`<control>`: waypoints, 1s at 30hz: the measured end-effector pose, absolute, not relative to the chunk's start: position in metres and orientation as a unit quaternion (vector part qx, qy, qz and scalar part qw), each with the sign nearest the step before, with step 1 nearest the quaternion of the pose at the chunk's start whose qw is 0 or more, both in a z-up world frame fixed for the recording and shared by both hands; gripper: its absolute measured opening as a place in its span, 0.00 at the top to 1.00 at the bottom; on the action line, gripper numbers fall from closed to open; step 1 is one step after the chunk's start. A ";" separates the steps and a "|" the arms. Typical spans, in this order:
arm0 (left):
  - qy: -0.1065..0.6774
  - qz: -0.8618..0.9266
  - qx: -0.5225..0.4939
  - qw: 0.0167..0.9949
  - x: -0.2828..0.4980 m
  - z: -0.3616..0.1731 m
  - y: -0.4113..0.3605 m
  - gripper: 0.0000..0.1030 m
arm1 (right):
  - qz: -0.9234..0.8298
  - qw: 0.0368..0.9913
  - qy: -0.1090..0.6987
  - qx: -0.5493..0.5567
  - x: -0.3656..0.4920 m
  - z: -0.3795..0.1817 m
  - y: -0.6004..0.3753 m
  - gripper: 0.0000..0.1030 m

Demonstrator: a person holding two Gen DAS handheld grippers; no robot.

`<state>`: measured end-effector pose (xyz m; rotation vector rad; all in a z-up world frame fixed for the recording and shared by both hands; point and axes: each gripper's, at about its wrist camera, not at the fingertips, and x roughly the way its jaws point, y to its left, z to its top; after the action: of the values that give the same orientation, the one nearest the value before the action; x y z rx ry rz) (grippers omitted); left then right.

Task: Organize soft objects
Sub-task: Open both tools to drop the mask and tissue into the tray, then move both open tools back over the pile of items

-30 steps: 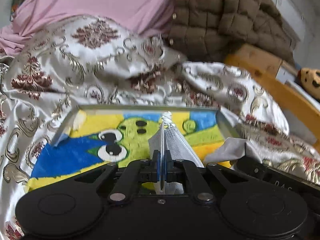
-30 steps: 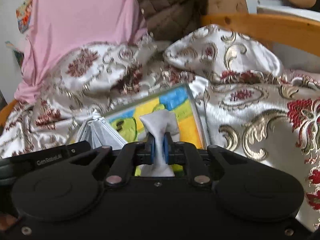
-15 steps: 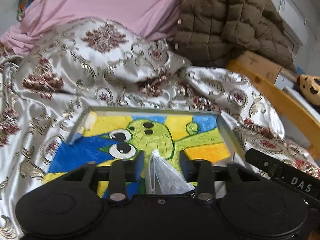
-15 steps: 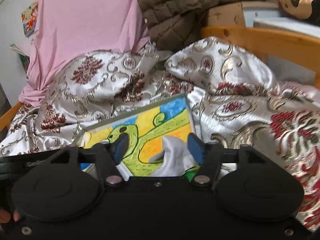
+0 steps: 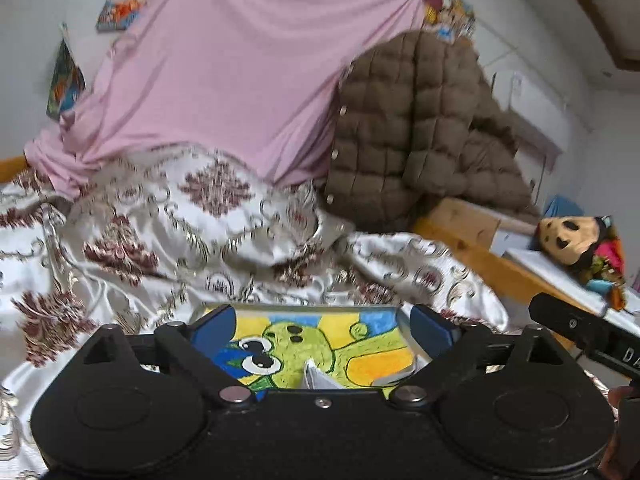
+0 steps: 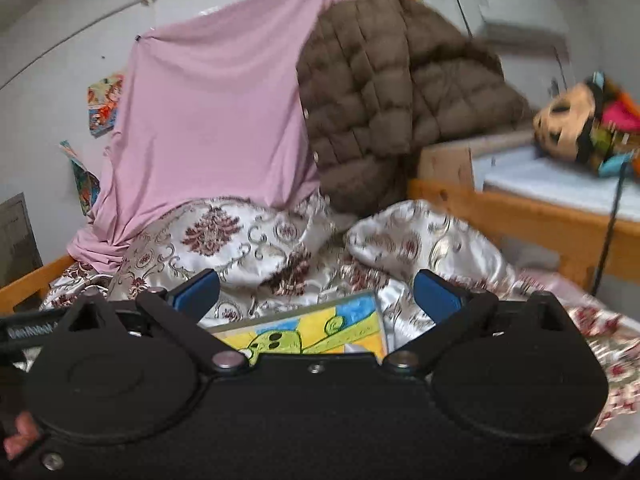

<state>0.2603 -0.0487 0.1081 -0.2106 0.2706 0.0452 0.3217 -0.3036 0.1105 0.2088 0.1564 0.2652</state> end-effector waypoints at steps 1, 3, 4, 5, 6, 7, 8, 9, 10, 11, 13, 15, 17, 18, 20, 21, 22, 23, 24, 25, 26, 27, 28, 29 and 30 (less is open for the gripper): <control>0.128 0.020 -0.103 0.986 0.252 0.110 -0.049 0.04 | 0.129 0.985 0.065 0.097 0.312 0.113 -0.302 0.00; 0.113 0.017 -0.092 0.989 0.232 0.113 -0.048 0.02 | 0.124 0.987 0.039 0.091 0.293 0.117 -0.297 0.00; 0.104 0.015 -0.086 0.991 0.220 0.114 -0.048 0.01 | 0.121 0.988 0.025 0.094 0.283 0.117 -0.296 0.01; 0.098 0.015 -0.080 0.992 0.211 0.114 -0.047 0.01 | 0.118 0.988 0.015 0.098 0.272 0.117 -0.295 0.00; 0.092 0.016 -0.074 0.993 0.201 0.113 -0.047 0.01 | 0.116 0.988 0.004 0.104 0.262 0.116 -0.294 0.00; 0.087 0.017 -0.069 0.994 0.190 0.112 -0.046 0.01 | 0.115 0.988 -0.004 0.108 0.251 0.115 -0.293 0.00; 0.082 0.017 -0.064 0.994 0.179 0.111 -0.044 0.01 | 0.112 0.987 -0.011 0.111 0.242 0.113 -0.291 0.00; 0.080 0.017 -0.061 0.995 0.170 0.109 -0.043 0.01 | 0.108 0.988 -0.017 0.114 0.231 0.109 -0.289 0.00; 0.078 0.018 -0.060 0.995 0.161 0.107 -0.041 0.01 | 0.105 0.988 -0.021 0.114 0.222 0.106 -0.287 0.00; 0.076 0.018 -0.059 0.995 0.150 0.104 -0.038 0.01 | 0.103 0.988 -0.023 0.112 0.213 0.104 -0.285 0.00; 0.077 0.018 -0.060 0.995 0.134 0.100 -0.034 0.01 | 0.102 0.989 -0.026 0.102 0.193 0.097 -0.278 0.01; 0.080 0.014 -0.062 0.995 0.118 0.095 -0.029 0.01 | 0.101 0.990 -0.026 0.096 0.174 0.092 -0.273 0.00; 0.085 0.008 -0.058 0.995 0.102 0.089 -0.025 0.01 | 0.101 0.991 -0.021 0.086 0.159 0.087 -0.267 0.00; 0.087 0.005 -0.054 0.995 0.094 0.086 -0.023 0.01 | 0.103 0.991 -0.016 0.081 0.153 0.086 -0.262 0.00; 0.089 0.002 -0.048 0.995 0.080 0.081 -0.020 0.01 | 0.103 0.992 -0.010 0.074 0.135 0.085 -0.261 0.00; 0.091 0.000 -0.047 0.995 0.072 0.078 -0.018 0.01 | 0.104 0.992 -0.005 0.071 0.129 0.084 -0.259 0.00; 0.093 -0.001 -0.045 0.995 0.066 0.076 -0.016 0.01 | 0.106 0.992 0.000 0.067 0.126 0.085 -0.257 0.01; 0.099 -0.001 -0.044 0.994 0.059 0.073 -0.014 0.01 | 0.106 0.992 0.004 0.063 0.125 0.086 -0.256 0.00; 0.103 -0.002 -0.045 0.994 0.055 0.070 -0.012 0.01 | 0.105 0.993 0.010 0.059 0.121 0.086 -0.255 0.01; 0.108 -0.005 -0.048 0.993 0.048 0.067 -0.010 0.01 | 0.104 0.993 0.015 0.056 0.119 0.088 -0.255 0.00; 0.111 -0.008 -0.051 0.993 0.044 0.065 -0.007 0.01 | 0.102 0.993 0.021 0.052 0.116 0.088 -0.256 0.01; 0.115 -0.012 -0.053 0.992 0.041 0.063 -0.005 0.01 | 0.100 0.993 0.026 0.049 0.110 0.086 -0.256 0.01; 0.122 -0.017 -0.053 0.991 0.035 0.060 -0.003 0.01 | 0.099 0.994 0.031 0.045 0.106 0.086 -0.255 0.00; 0.129 -0.021 -0.051 0.990 0.031 0.058 -0.002 0.01 | 0.095 0.994 0.038 0.040 0.100 0.084 -0.255 0.00; 0.135 -0.026 -0.048 0.989 0.028 0.056 0.000 0.01 | 0.092 0.994 0.043 0.036 0.097 0.083 -0.255 0.00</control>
<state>0.0281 -0.0002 0.0564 -0.0959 0.2718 -0.0514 0.0970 -0.2549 0.0833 0.0724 0.0862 0.1849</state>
